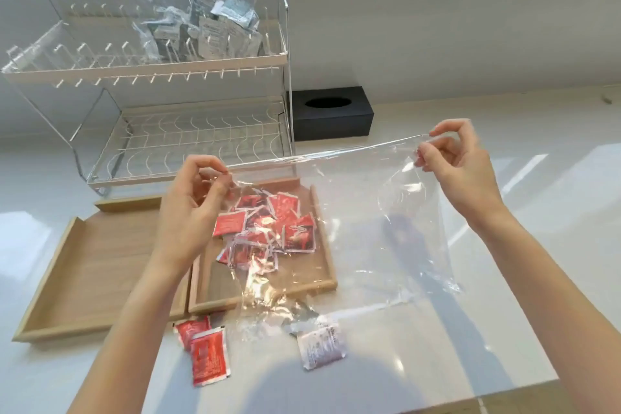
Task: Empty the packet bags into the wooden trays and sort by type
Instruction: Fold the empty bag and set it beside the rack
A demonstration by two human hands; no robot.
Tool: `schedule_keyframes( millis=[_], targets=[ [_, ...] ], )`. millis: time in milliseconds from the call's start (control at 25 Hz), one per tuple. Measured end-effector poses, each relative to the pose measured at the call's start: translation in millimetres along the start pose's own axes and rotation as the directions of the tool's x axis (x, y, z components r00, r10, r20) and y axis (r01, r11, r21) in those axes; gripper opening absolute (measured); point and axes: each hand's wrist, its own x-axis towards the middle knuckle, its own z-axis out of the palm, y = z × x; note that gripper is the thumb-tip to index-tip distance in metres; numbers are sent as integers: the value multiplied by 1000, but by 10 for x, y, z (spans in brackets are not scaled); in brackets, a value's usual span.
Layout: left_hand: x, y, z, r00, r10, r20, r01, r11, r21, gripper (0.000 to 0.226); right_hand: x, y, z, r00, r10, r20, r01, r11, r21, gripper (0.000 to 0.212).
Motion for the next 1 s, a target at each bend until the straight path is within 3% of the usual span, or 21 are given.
schedule_keyframes(
  millis=[280,440,600,760,1000],
  targets=[
    [114,-11,871,979,-202,-7,202,978,55,15,519,644,-400,997,30,74,-17,987,-162,23],
    [333,-92,1338,967,-248,58,218,924,315,49,801,1009,-426,991,80,108,-52,969,-243,23],
    [722,-305,1779,946,-317,75,254,863,437,70,1151,1394,-331,983,119,141,-69,947,-315,33],
    [1109,-621,2101,933,-359,42,263,755,601,78,1531,1757,-99,971,158,177,-86,930,-359,36],
    [1326,-1050,2297,919,-395,9,282,671,686,73,1793,2159,270,928,252,274,-114,894,-434,43]
  ],
)
